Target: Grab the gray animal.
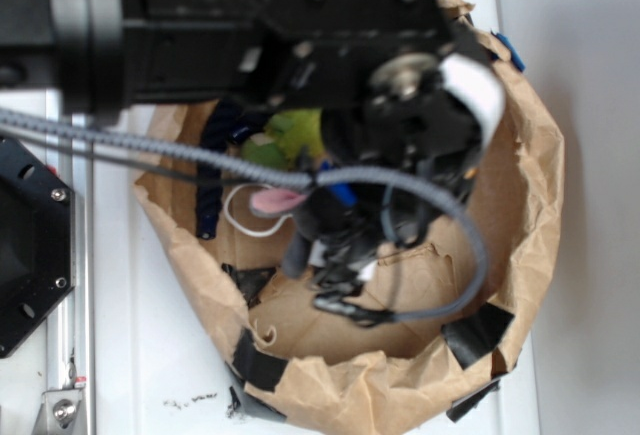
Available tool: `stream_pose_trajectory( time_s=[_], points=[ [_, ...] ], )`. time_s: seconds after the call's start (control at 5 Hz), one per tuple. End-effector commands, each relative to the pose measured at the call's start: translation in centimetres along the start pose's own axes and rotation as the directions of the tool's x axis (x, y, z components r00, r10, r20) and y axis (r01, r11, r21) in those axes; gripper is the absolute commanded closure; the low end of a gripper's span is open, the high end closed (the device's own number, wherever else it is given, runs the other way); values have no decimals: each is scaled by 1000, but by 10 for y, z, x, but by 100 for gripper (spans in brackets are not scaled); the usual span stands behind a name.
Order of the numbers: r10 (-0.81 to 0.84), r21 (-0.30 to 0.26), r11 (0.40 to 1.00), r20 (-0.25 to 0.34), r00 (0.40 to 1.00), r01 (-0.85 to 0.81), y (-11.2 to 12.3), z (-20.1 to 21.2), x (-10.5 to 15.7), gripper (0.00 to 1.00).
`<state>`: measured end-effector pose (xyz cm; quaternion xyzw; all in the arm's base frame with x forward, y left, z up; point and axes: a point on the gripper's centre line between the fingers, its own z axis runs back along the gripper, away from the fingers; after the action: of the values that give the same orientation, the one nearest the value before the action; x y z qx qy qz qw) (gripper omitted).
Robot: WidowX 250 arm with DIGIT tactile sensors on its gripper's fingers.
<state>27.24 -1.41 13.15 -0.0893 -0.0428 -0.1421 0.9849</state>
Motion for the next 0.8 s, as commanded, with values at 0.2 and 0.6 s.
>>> stream_pose_trajectory(
  time_s=[0.2,0.6],
  points=[
    [376,135,910,135,917,-393,-1,40,-2,100],
    [390,129,907,101,915,-401,4,39,-1,100]
  ],
)
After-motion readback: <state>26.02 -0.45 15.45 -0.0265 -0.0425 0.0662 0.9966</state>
